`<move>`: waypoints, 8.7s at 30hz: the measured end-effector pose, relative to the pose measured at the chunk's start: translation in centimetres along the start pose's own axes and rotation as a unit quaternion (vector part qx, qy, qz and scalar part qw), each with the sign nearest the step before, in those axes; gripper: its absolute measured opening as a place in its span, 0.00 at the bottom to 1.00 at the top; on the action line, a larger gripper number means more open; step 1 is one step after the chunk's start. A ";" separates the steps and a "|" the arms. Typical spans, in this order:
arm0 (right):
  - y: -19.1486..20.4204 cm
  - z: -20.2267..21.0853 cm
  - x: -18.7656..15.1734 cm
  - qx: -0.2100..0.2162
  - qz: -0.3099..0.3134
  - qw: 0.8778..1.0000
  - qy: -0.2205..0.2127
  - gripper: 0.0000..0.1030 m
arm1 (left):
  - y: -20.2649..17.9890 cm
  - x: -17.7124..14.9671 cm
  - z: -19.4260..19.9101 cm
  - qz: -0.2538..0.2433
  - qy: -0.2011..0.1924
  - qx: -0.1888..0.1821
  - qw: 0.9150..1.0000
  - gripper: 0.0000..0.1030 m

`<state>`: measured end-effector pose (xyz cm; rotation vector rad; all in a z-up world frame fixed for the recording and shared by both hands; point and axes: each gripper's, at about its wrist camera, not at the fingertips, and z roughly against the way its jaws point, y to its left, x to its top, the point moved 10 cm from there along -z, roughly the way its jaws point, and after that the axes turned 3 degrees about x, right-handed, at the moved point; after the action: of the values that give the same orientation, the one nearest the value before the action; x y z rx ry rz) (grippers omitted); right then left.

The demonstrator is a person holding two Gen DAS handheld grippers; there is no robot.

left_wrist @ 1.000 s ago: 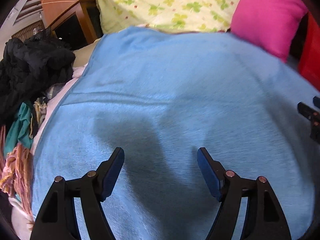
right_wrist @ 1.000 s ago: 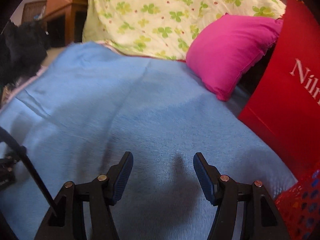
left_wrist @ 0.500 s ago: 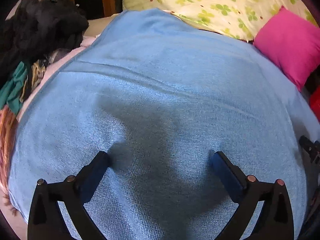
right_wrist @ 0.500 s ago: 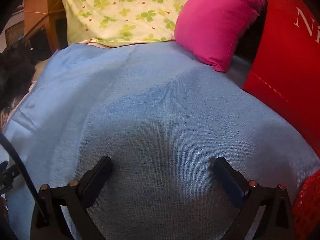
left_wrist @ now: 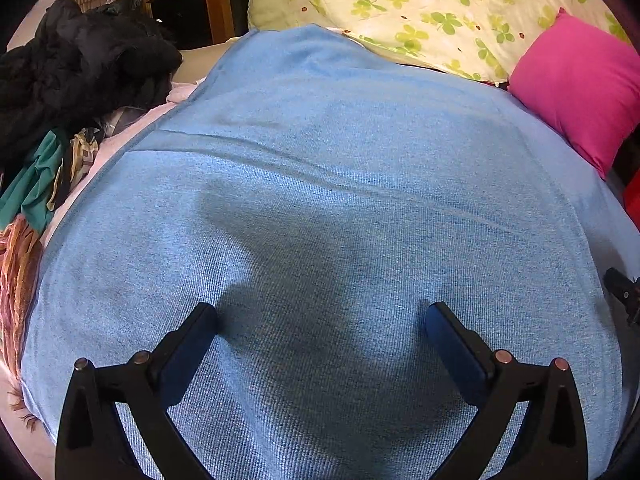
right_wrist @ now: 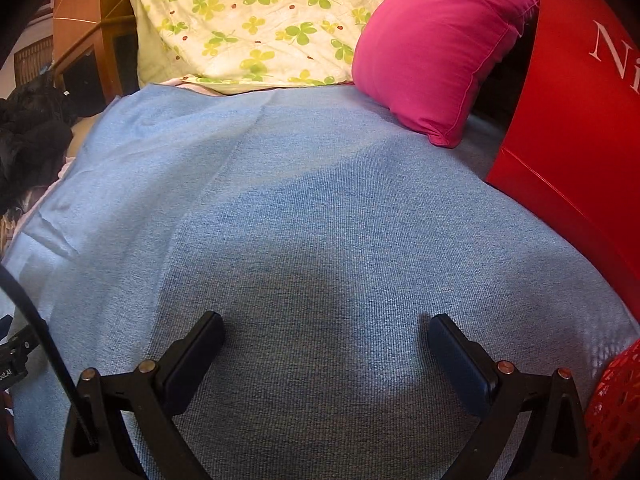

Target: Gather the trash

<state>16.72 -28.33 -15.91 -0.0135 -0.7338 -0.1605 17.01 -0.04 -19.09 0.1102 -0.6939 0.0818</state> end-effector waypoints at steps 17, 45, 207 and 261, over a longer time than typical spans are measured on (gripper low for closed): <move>0.0 0.0 0.0 0.000 0.000 1.000 0.000 1.00 | 0.0 -0.4 0.3 -0.024 -0.016 -0.019 0.999 1.00; 0.0 0.0 0.0 0.000 0.000 1.000 0.000 1.00 | 0.0 0.0 0.4 -0.019 -0.036 0.015 0.999 1.00; -11.9 54.8 -9.7 -0.142 -0.076 0.965 -0.209 1.00 | -13.6 -7.3 50.5 -0.238 -0.310 -0.098 0.915 1.00; -9.2 55.2 -8.8 -0.130 -0.081 0.962 -0.226 1.00 | -10.9 -6.9 49.7 -0.229 -0.326 -0.072 0.914 1.00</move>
<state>-27.87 -32.36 18.85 -0.2469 -1.1660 -0.4193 -18.48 -17.53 13.63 0.1581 -1.3207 -0.4796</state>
